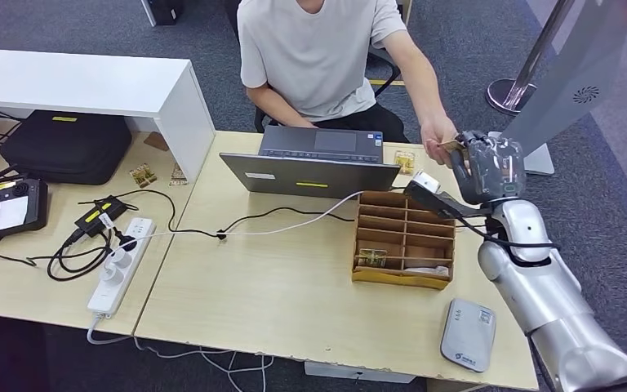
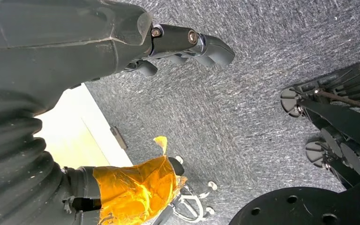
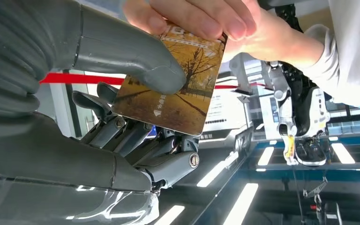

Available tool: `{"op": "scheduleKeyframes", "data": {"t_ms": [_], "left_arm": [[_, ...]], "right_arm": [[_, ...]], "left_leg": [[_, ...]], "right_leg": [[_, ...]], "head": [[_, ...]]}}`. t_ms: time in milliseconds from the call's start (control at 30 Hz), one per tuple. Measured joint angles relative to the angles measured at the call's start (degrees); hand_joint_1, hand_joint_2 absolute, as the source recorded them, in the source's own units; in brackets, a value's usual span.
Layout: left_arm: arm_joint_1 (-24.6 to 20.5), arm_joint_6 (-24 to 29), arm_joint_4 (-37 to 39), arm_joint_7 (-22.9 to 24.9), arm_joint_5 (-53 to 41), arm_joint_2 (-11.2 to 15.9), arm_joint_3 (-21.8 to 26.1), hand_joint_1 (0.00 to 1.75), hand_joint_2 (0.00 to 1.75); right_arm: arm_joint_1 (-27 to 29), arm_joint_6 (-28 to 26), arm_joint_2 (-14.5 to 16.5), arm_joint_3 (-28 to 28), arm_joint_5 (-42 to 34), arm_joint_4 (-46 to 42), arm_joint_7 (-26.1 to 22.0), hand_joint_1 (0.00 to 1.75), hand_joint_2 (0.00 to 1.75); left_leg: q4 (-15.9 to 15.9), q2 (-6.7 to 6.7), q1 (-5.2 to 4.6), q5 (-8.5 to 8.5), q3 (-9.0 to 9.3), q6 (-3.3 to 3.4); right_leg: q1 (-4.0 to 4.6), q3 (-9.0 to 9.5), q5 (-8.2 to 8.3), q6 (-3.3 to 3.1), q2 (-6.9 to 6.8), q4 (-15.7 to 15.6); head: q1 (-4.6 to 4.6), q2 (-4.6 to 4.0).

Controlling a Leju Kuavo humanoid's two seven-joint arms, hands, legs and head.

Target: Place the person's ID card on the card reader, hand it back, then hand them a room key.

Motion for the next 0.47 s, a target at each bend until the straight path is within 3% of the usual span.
{"op": "scheduleKeyframes", "data": {"t_ms": [33, 333, 467], "left_arm": [[0.0, -0.2, 0.0, -0.1, 0.0, 0.0, 0.0, 0.00, 1.75], [-0.1, -0.4, 0.0, -0.7, 0.1, -0.1, -0.3, 0.00, 1.75], [-0.1, -0.3, 0.0, -0.7, 0.2, -0.1, -0.3, 0.00, 1.75]], "right_arm": [[0.2, -0.5, 0.2, 0.1, 0.5, 0.4, -0.1, 0.00, 1.75], [1.5, -1.0, 1.2, 0.3, 3.5, 1.9, -0.5, 0.00, 1.75], [1.9, -1.2, 1.2, -0.1, 4.3, 2.0, -0.4, 0.00, 0.00]], "left_leg": [[0.0, -0.01, 0.00, 0.00, -0.01, 0.00], [0.0, 0.01, 0.00, 0.00, -0.02, -0.01], [0.0, 0.01, 0.00, 0.02, -0.02, -0.02]], "right_leg": [[0.00, -0.01, 0.00, 0.00, -0.01, 0.0], [0.00, -0.04, 0.00, 0.00, 0.02, 0.0], [0.00, -0.04, 0.01, 0.00, 0.03, 0.0]], "head": [[0.00, 0.00], [-0.01, 0.00], [0.00, 0.00]]}}
